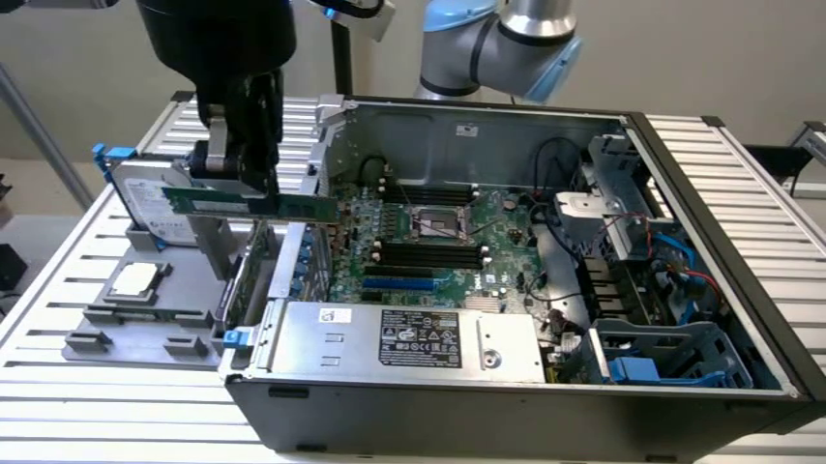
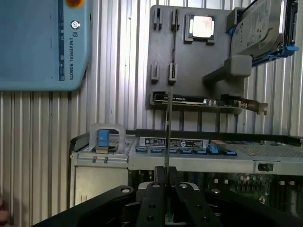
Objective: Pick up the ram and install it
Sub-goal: 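Pick up the ram and move it above insertion slot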
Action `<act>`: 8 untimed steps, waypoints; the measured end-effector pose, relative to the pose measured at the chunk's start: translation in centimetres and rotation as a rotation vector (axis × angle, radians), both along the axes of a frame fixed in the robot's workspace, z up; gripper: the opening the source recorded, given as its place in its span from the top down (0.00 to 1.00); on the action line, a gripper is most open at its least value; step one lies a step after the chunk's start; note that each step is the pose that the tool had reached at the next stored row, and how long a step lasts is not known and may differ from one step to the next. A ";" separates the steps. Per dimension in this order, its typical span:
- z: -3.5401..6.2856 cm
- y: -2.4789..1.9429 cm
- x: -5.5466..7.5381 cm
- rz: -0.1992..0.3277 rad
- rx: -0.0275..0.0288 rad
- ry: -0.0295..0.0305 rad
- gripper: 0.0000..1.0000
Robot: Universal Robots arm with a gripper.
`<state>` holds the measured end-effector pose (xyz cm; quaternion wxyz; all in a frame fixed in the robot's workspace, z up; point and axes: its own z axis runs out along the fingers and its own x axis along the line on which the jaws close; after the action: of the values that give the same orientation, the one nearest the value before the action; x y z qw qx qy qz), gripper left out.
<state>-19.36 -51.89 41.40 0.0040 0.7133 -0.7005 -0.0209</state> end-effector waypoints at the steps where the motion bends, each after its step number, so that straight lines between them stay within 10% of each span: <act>1: 0.00 0.00 0.5 0.000 0.0002 0.0000 0.86; 8: -0.04 0.39 3.6 0.000 0.0002 0.0001 0.86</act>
<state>-15.72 -51.50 41.37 0.0040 0.7133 -0.7005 -0.0209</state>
